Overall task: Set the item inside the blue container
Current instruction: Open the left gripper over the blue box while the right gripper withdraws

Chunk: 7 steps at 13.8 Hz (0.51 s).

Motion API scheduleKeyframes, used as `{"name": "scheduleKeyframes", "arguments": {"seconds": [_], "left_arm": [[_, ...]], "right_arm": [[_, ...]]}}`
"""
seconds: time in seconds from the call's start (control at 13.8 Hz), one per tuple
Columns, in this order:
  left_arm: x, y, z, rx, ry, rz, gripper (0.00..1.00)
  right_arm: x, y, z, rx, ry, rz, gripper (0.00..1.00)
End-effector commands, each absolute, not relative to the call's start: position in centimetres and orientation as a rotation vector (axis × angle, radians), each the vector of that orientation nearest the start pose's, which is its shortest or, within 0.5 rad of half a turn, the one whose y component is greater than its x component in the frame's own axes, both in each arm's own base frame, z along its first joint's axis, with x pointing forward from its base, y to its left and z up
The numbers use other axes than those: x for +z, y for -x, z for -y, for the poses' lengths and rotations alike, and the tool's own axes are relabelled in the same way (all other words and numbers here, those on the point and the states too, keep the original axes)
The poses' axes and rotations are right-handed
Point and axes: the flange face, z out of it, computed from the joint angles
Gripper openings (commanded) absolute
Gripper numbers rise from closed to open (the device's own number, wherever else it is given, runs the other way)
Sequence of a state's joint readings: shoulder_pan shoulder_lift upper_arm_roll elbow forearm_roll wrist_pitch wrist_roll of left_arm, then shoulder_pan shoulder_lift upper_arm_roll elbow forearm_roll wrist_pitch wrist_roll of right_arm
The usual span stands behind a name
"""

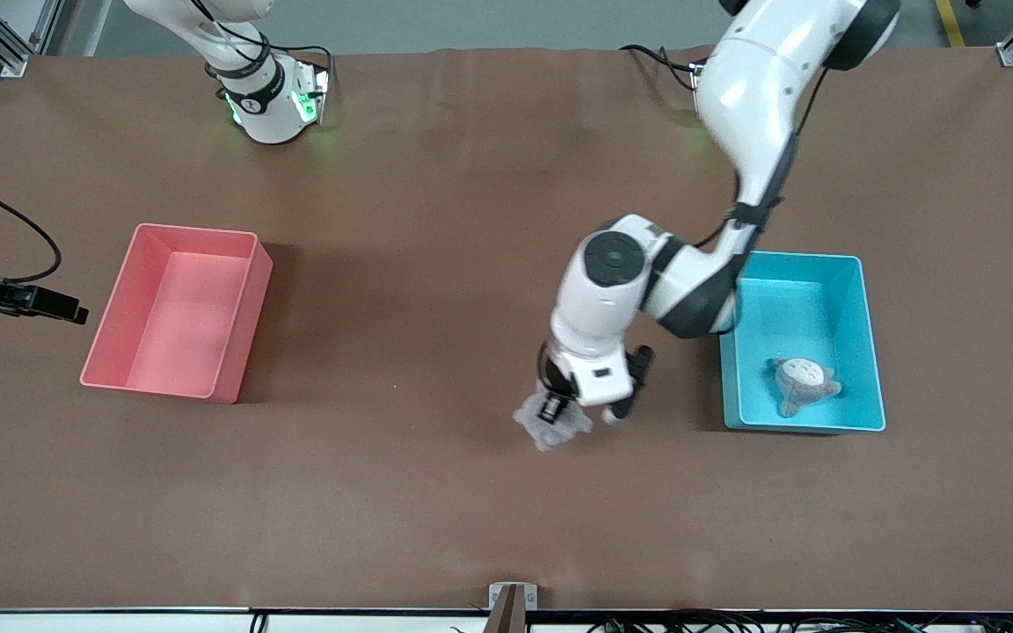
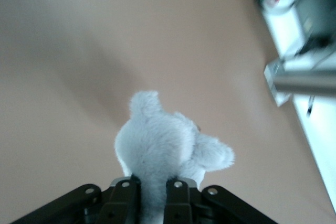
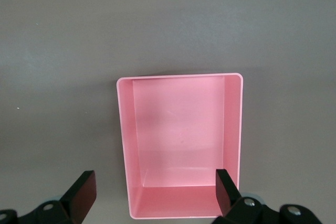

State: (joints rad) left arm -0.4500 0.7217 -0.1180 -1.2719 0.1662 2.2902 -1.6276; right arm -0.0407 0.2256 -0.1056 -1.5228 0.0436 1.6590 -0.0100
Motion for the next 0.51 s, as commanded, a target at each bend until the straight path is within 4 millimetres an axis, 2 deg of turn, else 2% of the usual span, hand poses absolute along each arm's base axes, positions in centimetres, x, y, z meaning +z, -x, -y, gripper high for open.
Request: {"name": "scheduleKeyframes", "arguments": {"seconds": [0.0, 0.14, 0.22, 0.29, 0.43], "left_arm": [[39.6, -66.2, 32.3, -0.260, 2.959, 1.298, 0.00], [41.4, -66.1, 26.0, -0.159, 2.982, 1.116, 0.00], [41.7, -65.8, 23.2, -0.134, 2.993, 1.023, 0.00], [41.8, -65.0, 19.5, -0.090, 2.997, 0.883, 0.00], [41.1, -63.9, 12.6, -0.031, 3.003, 0.717, 0.00]], "right_arm": [[52.0, -62.0, 7.4, 0.161, 3.107, -0.193, 1.00], [51.7, -61.8, 6.8, 0.191, 3.099, -0.175, 1.00], [51.6, -61.7, 6.2, 0.192, 3.102, -0.154, 1.00], [51.6, -61.7, 5.1, 0.195, 3.110, -0.129, 1.00], [51.7, -61.1, 5.1, 0.203, 3.110, -0.132, 1.00]]}}
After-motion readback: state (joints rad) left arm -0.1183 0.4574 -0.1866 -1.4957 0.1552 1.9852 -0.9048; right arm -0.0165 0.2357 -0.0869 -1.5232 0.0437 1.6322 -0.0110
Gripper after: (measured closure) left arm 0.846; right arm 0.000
